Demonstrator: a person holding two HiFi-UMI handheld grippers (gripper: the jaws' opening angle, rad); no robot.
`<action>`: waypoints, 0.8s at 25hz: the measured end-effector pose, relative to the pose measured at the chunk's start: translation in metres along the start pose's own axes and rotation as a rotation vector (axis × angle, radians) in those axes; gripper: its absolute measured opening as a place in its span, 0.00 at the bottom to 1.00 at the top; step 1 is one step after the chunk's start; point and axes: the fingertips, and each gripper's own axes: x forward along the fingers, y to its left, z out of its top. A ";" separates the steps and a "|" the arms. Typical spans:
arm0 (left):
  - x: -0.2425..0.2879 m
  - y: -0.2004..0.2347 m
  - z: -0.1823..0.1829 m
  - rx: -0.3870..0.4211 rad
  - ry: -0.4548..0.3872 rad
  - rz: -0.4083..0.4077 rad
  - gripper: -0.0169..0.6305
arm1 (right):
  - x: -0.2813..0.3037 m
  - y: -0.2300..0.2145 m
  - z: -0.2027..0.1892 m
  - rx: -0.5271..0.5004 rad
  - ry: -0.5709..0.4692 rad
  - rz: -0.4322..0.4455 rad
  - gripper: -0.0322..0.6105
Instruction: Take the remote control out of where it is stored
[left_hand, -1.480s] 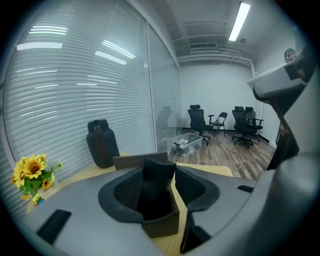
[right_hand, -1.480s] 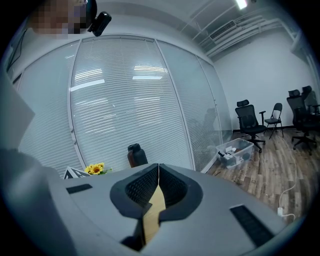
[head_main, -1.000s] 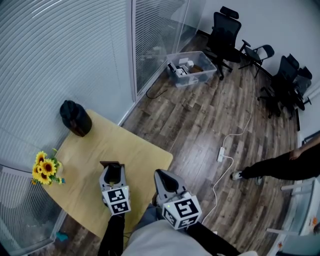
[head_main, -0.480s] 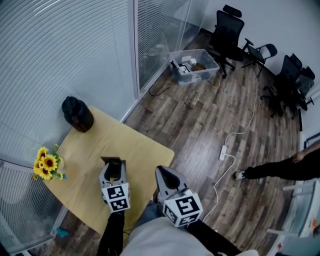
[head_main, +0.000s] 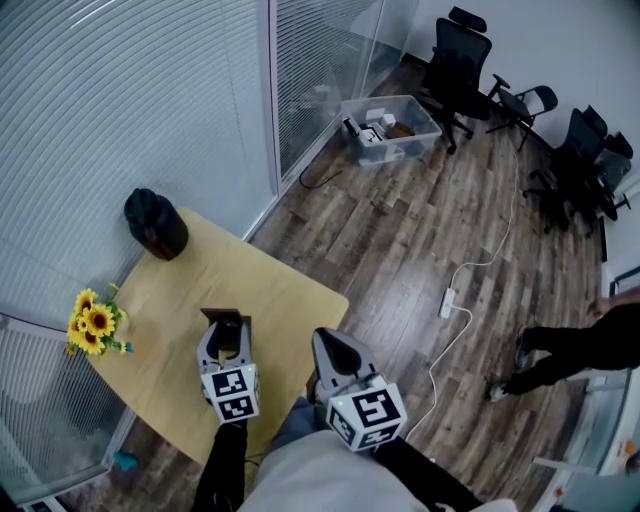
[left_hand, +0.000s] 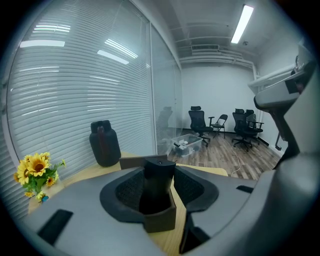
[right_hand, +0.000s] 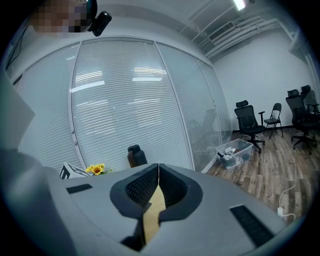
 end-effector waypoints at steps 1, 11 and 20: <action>-0.001 0.000 0.001 -0.001 -0.001 0.001 0.32 | -0.001 -0.001 0.001 0.001 -0.001 0.000 0.06; -0.009 0.000 0.007 -0.013 -0.012 0.010 0.32 | -0.002 -0.002 0.004 0.003 -0.007 0.007 0.06; -0.015 0.003 0.008 -0.025 -0.021 0.011 0.32 | -0.002 0.001 0.002 0.005 -0.009 0.010 0.06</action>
